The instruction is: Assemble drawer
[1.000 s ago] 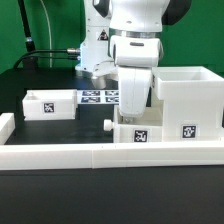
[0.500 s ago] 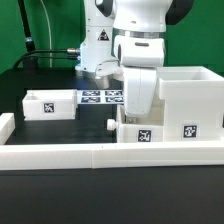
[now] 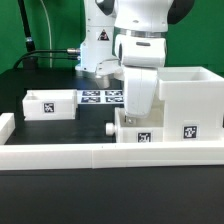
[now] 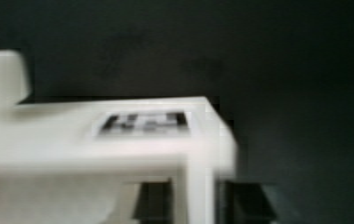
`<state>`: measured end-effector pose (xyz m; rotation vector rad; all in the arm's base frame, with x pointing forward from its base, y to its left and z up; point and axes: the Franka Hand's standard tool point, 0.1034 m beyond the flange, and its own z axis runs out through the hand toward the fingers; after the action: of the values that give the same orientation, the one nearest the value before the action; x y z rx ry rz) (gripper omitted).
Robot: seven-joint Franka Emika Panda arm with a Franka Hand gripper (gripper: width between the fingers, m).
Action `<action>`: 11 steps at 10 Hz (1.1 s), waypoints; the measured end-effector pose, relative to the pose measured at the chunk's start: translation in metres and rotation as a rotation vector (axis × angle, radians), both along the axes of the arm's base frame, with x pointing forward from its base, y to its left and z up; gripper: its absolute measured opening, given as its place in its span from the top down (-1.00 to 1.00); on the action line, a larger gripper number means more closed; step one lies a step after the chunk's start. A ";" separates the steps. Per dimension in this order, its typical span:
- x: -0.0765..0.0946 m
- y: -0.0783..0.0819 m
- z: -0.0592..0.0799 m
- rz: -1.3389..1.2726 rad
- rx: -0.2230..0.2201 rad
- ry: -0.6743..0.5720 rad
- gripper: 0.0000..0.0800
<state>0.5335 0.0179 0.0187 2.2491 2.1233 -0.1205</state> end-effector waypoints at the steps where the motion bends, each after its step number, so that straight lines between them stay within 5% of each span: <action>1: 0.000 0.002 0.001 -0.009 0.000 -0.002 0.21; 2: 0.001 0.002 0.004 -0.009 0.000 -0.004 -0.17; 3: 0.001 0.002 0.006 -0.013 -0.001 -0.001 -0.17; 4: 0.002 0.003 0.013 -0.017 -0.002 -0.002 -0.51; 8: 0.008 -0.020 0.049 -0.018 -0.014 -0.030 -0.62; 11: 0.008 -0.050 0.054 -0.015 -0.020 -0.019 -0.62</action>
Offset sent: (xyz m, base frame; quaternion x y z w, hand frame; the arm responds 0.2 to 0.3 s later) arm -0.0046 0.0058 0.0212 0.0171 -0.0067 0.0111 0.9998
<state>0.5414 -0.0316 0.0722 2.2463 2.0876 -0.1199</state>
